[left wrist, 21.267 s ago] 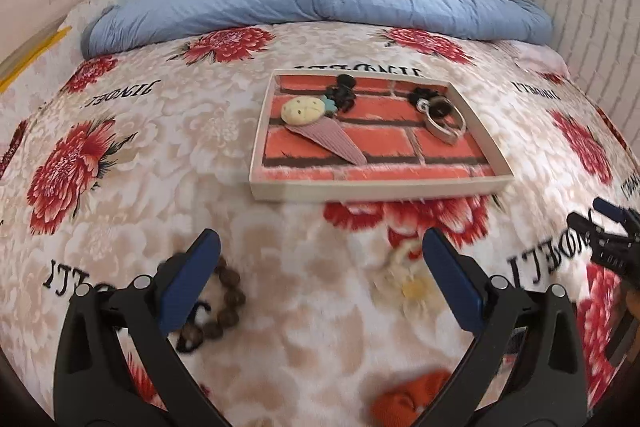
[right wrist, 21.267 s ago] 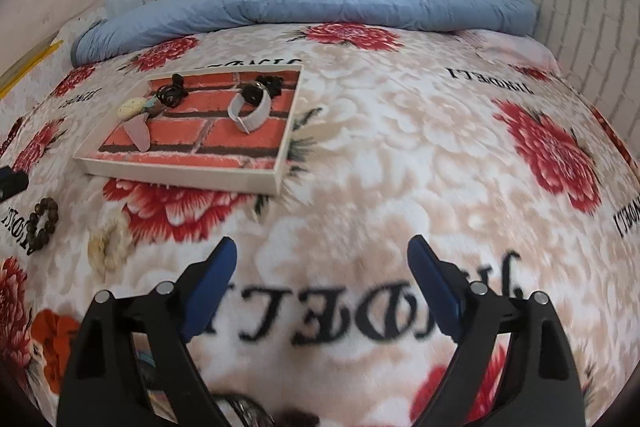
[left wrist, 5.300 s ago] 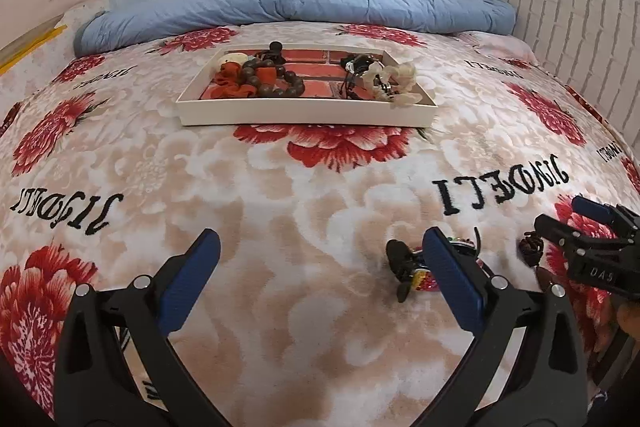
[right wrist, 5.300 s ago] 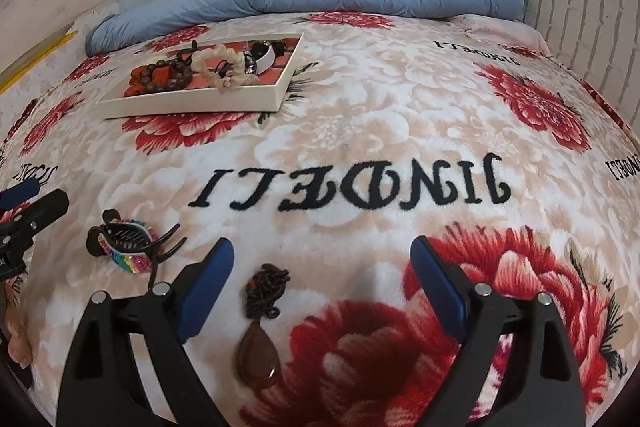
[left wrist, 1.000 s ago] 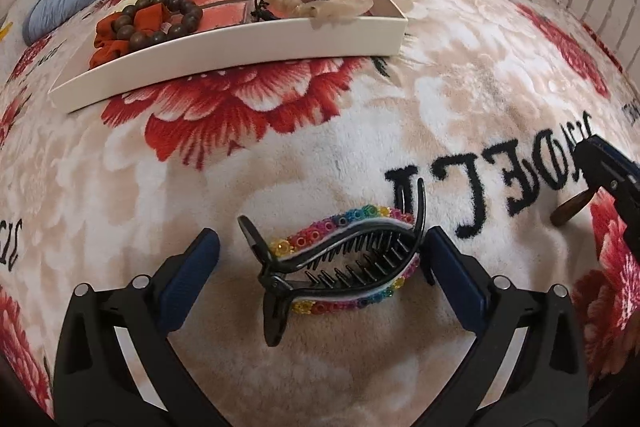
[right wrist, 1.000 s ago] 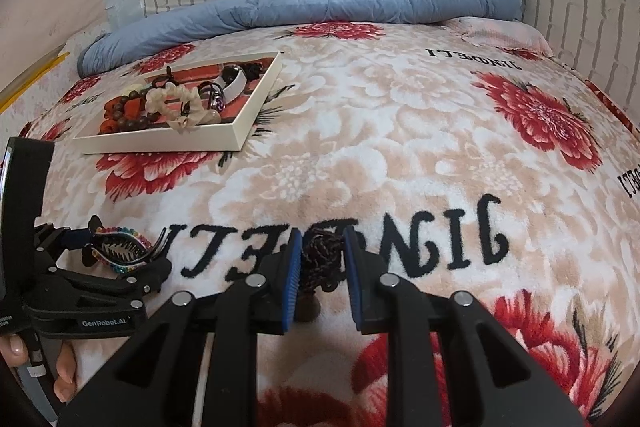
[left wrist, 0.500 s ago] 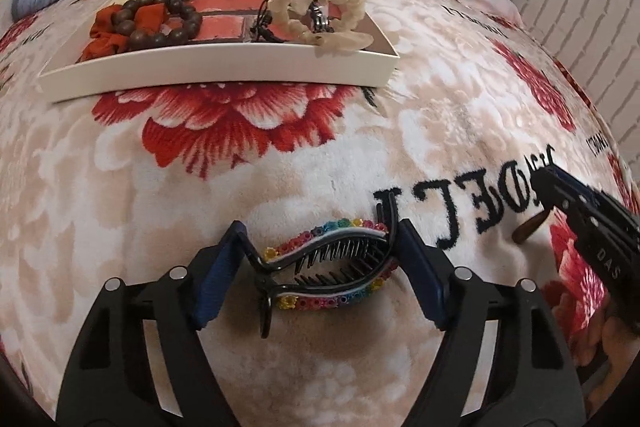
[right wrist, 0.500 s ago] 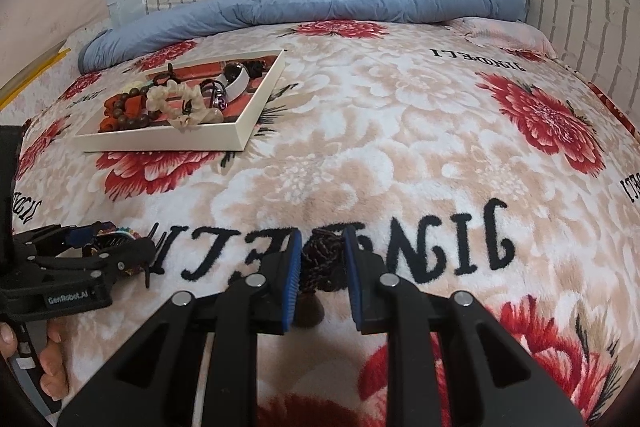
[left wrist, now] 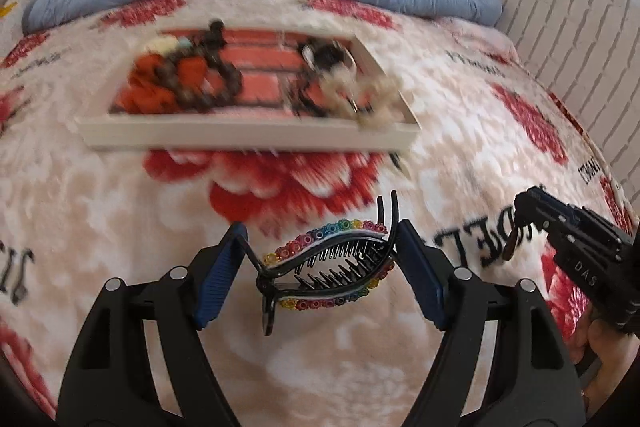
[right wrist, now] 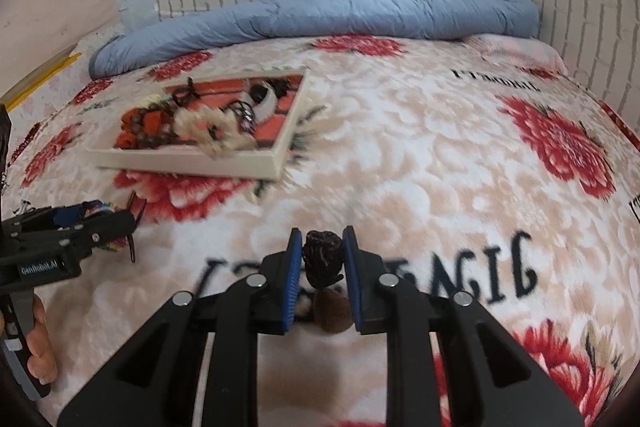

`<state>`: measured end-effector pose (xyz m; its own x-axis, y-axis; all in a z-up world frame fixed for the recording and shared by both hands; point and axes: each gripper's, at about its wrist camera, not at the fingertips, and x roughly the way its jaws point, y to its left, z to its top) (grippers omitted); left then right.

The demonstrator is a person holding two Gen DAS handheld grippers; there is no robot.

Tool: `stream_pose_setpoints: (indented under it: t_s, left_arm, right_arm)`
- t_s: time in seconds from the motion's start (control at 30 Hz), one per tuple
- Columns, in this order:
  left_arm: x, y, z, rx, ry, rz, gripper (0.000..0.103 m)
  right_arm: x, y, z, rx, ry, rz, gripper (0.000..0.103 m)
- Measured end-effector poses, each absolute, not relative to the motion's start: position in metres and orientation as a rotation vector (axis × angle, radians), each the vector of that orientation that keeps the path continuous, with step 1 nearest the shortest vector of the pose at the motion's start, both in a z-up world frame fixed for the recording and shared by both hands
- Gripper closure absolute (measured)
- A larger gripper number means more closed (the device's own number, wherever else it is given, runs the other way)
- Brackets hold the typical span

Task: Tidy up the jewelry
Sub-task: 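Carry the claw clip and pendant with both tools over the tray and lower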

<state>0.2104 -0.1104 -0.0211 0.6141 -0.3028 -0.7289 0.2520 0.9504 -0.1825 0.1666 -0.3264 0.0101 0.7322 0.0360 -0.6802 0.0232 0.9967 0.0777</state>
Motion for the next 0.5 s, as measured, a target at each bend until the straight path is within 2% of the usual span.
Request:
stream_pose_setpoints:
  t_s: [0.27,0.5]
  left_arm:
    - [0.247,-0.063,0.009,-0.045,0.749,-0.266,0.029]
    - [0.303,-0.024,0.003,-0.053,0.740,-0.230,0.029]
  right_arm:
    - [0.201,-0.284,0.037,0.091,0.664,0.084,0.082]
    - [0.249,-0.244,0.038,0.082,0.642,0.144,0.082]
